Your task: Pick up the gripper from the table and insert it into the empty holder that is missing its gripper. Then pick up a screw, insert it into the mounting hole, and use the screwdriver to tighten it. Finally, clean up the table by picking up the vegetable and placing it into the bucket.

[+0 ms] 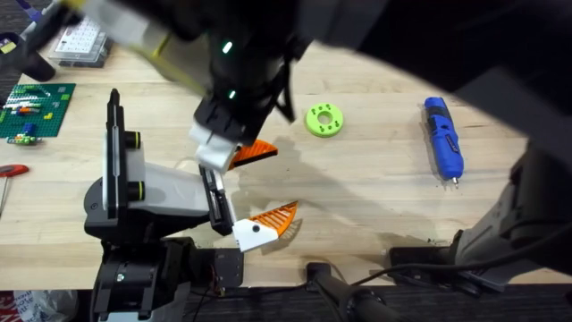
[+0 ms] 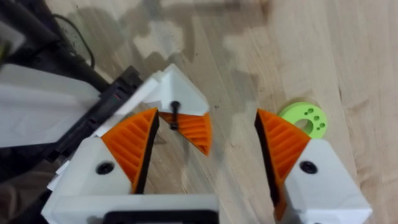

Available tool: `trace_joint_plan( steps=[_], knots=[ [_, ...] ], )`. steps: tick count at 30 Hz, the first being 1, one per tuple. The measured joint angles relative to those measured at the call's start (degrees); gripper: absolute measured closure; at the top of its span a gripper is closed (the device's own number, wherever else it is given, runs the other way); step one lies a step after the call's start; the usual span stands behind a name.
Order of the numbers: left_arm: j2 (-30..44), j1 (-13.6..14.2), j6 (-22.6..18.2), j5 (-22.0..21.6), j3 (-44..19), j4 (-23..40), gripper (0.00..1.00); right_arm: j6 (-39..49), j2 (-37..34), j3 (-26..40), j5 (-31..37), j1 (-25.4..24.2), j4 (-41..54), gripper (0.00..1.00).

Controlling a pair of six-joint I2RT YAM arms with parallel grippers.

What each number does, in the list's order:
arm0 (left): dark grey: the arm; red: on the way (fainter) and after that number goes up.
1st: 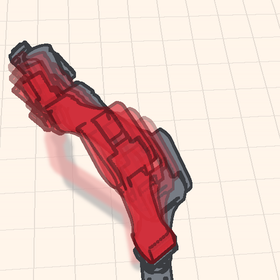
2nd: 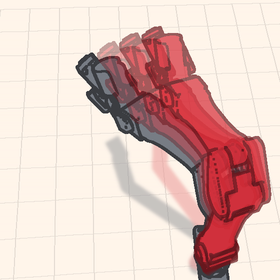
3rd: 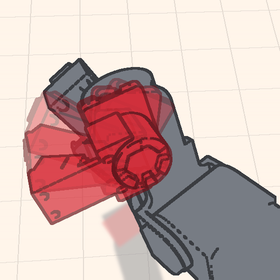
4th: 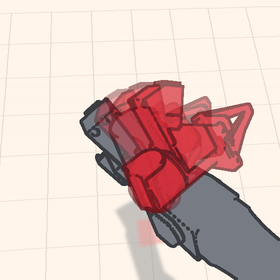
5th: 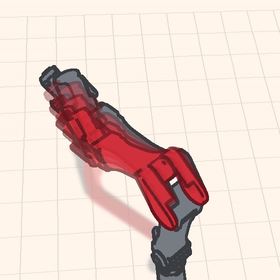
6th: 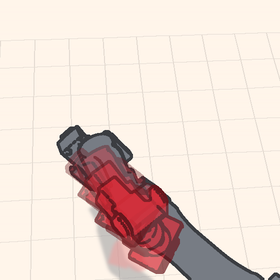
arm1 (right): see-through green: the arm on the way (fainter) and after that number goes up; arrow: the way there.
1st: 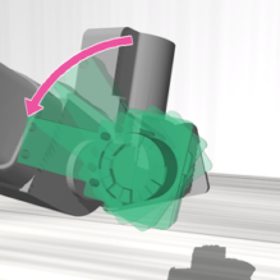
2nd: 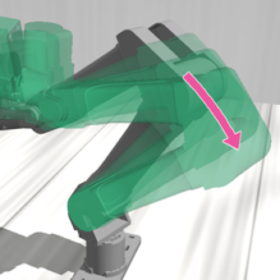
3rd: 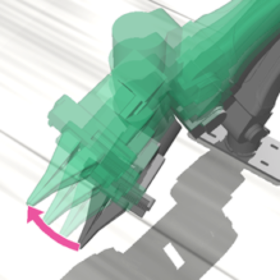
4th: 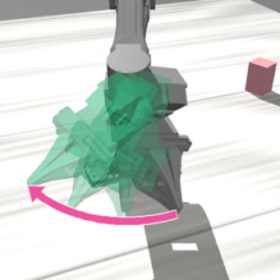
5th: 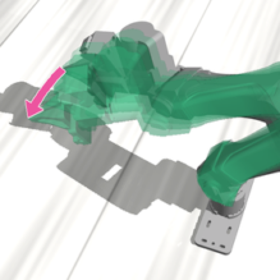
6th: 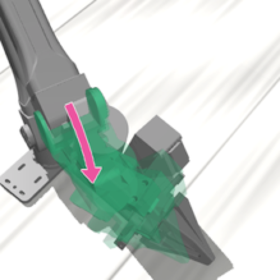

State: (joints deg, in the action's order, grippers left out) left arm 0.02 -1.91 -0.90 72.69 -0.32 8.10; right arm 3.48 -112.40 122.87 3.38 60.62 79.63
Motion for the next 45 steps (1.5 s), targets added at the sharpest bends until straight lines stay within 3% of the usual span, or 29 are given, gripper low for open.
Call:
trace_joint_plan(
  steps=[20, 33, 45],
  knots=[
    [0.0, 0.0, 0.1, 0.0, 0.0, -0.2, 0.015, -0.1, 0.7, 0.0, -2.9, 0.0, 1.9, 0.082],
    [0.0, 0.0, 0.1, 0.0, 0.0, -0.2, 0.015, -0.1, 9.2, -0.3, -3.0, 0.0, 0.8, 0.082],
    [0.0, 0.0, 0.1, 0.0, 0.0, -0.2, 0.015, -0.5, 17.9, -18.4, -3.2, 0.0, -9.6, 0.082]
  ],
)
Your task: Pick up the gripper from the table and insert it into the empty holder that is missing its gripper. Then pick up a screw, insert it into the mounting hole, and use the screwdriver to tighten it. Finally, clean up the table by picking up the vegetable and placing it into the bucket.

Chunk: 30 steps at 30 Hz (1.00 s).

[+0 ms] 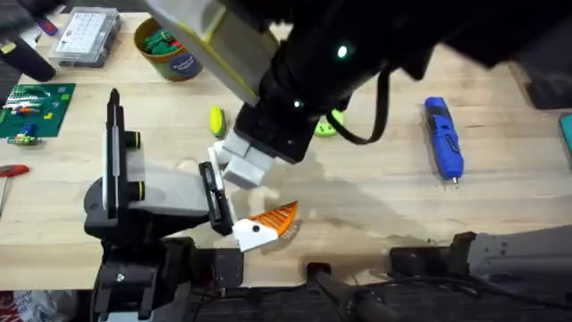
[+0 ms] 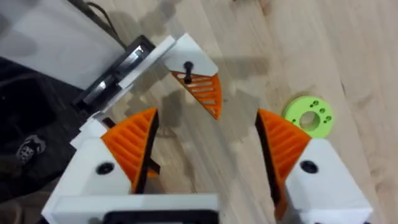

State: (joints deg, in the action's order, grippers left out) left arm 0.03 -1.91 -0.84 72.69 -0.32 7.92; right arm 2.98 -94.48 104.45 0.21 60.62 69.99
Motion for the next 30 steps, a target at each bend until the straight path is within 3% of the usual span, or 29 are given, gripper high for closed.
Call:
trace_joint_plan(
  steps=[17, 30],
  knots=[
    [0.0, 0.0, 0.0, 0.0, 0.0, 0.0, 0.015, -0.1, -3.0, -3.3, -2.6, 0.0, -6.0, 0.086],
    [0.0, 0.0, 0.0, 0.0, 0.0, 0.0, 0.015, -1.5, -4.2, -3.4, -2.8, 0.0, -7.6, 0.324]
  ],
)
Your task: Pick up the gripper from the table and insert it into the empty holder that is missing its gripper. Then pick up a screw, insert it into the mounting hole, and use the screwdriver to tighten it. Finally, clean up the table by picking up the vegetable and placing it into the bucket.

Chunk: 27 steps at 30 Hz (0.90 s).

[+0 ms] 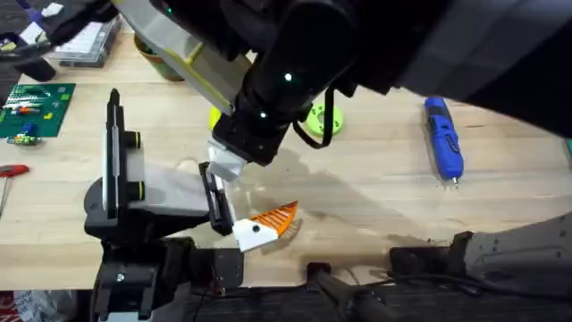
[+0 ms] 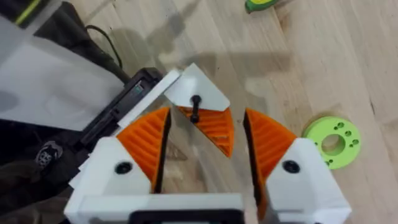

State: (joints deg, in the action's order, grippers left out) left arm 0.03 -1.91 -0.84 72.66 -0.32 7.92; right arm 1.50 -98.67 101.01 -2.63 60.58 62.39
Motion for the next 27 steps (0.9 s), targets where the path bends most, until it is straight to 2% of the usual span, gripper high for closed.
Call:
trace_joint_plan(
  steps=[23, 27],
  knots=[
    [0.0, 0.0, 0.0, 0.0, 0.0, 0.0, 0.015, -1.7, -2.1, 0.0, 0.0, 0.0, -0.5, 0.453],
    [0.0, 0.0, 0.0, 0.0, 0.0, 0.0, 0.015, -1.9, -2.1, 0.0, 0.0, 0.0, -0.5, 0.532]
  ],
)
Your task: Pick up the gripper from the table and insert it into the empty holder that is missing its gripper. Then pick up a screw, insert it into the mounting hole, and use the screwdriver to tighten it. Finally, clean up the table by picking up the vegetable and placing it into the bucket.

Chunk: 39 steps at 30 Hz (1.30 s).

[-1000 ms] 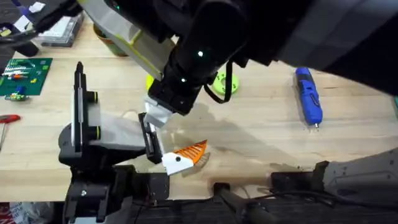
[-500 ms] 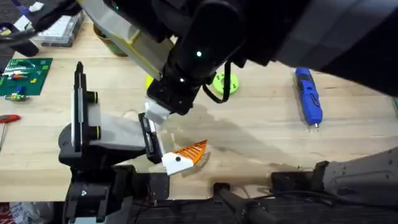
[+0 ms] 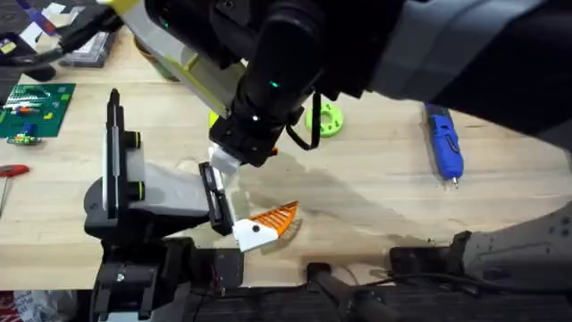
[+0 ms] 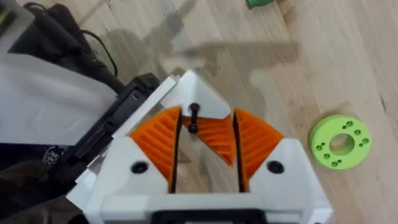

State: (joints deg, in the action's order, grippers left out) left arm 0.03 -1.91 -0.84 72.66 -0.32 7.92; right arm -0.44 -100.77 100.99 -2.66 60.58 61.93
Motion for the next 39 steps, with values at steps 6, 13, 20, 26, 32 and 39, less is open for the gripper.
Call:
trace_joint_plan(
  steps=[6, 13, 20, 26, 32, 39],
  knots=[
    [0.0, 0.0, 0.0, 0.0, 0.0, 0.0, 0.015, 0.0, 0.0, 0.0, 0.0, 0.0, 0.0, 0.554],
    [0.0, 0.0, 0.0, 0.0, 0.0, 0.0, 0.015, 0.0, 0.0, 0.0, 0.0, 0.0, 0.1, 0.580],
    [0.0, 0.0, 0.0, 0.0, 0.0, 0.0, 0.015, 0.0, 0.0, 0.0, 0.0, 0.0, 0.2, 0.610],
    [0.0, 0.0, 0.0, 0.0, 0.0, 0.0, 0.015, 0.0, 0.2, 0.0, 0.0, 0.0, 0.3, 0.614],
    [0.0, 0.0, 0.0, 0.0, 0.0, 0.0, 0.015, 0.0, 0.2, 0.0, 0.0, 0.0, 0.3, 0.614],
    [0.0, 0.0, 0.0, 0.0, 0.0, 0.0, 0.015, 0.0, 0.2, 0.0, 0.0, 0.0, 0.3, 0.640]
  ],
)
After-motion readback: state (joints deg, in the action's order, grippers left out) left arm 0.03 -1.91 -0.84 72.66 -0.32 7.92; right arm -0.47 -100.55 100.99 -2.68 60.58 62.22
